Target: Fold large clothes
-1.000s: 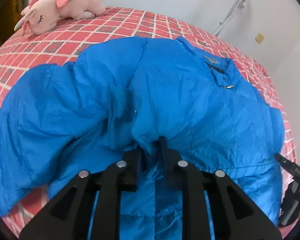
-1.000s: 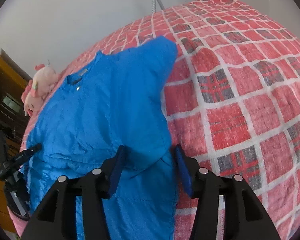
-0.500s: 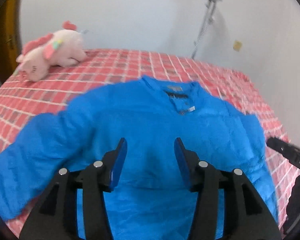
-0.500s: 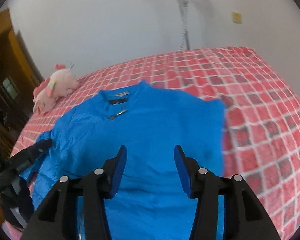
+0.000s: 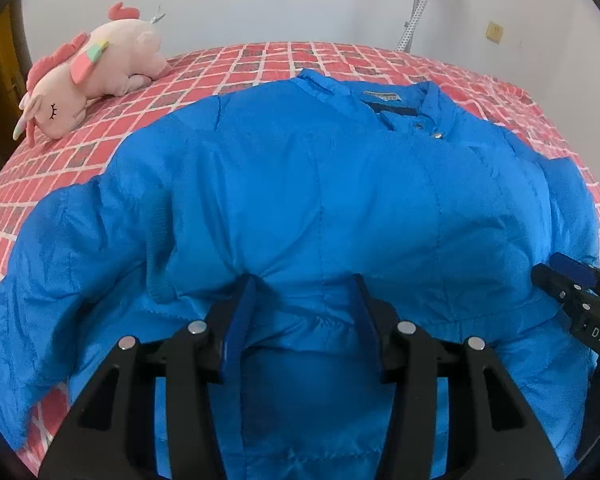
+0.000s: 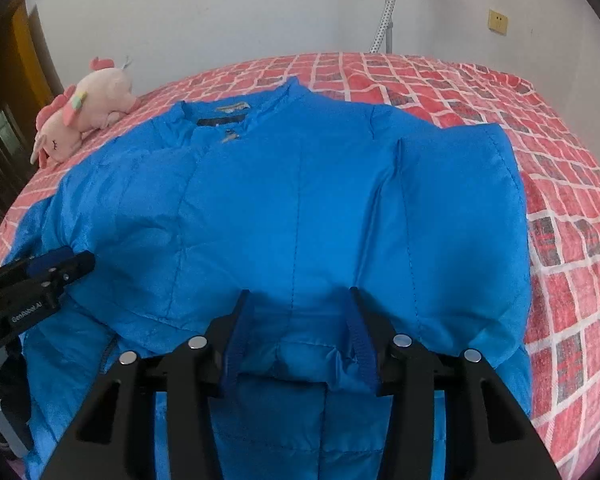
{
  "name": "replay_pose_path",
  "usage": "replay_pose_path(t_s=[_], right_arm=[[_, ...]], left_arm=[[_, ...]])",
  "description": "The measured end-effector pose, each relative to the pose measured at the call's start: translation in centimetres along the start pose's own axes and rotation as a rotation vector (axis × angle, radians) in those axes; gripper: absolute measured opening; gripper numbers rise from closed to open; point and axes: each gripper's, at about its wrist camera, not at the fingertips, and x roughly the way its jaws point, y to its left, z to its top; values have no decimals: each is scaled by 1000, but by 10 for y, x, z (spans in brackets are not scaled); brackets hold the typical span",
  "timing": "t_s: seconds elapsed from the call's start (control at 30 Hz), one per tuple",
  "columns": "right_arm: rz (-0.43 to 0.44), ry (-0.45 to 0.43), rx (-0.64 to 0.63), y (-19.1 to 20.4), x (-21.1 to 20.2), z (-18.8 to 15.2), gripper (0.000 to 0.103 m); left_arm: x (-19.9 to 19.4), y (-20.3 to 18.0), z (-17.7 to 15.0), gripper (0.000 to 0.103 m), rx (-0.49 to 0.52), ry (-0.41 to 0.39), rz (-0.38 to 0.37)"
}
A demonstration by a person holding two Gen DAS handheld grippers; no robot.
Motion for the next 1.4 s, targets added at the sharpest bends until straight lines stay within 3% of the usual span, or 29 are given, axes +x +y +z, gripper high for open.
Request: replay_pose_path(t_s=[0.2,0.37,0.57,0.7,0.8,0.9,0.97,1.07,1.27,1.4], right_arm=[[51,-61,12,3,-27,3,47],[21,-23,-13,9,-8,-2,47],[-27,-24,-49,16,-1,-7,47],[-10,-26,-43,13,-2,-7,48],[55,-23,-1,6,-13,-3,49],[117,-19,21,3,-32,2,50],[59,-24,2,5,-45,4,54],[78,-30,2,6,-53,5,57],[95,1,-1,9,-52,2,62],[91,15,-21,13,-47,0,65]], left_arm=[[-27,-6,1,51,-10,-104,-13],[-2,-7,-4,52,-5,-20,-23],[4,-14,-6,52,24,-20,7],[3,-13,-7,52,23,-24,7],[-6,-10,-5,52,15,-20,1],[-31,1,-3,60,-5,-33,0],[-52,12,-3,66,-15,-67,21],[-84,40,-8,74,-50,-114,28],[-130,128,-47,80,-168,-143,176],[-160,211,-96,81,-307,-111,361]])
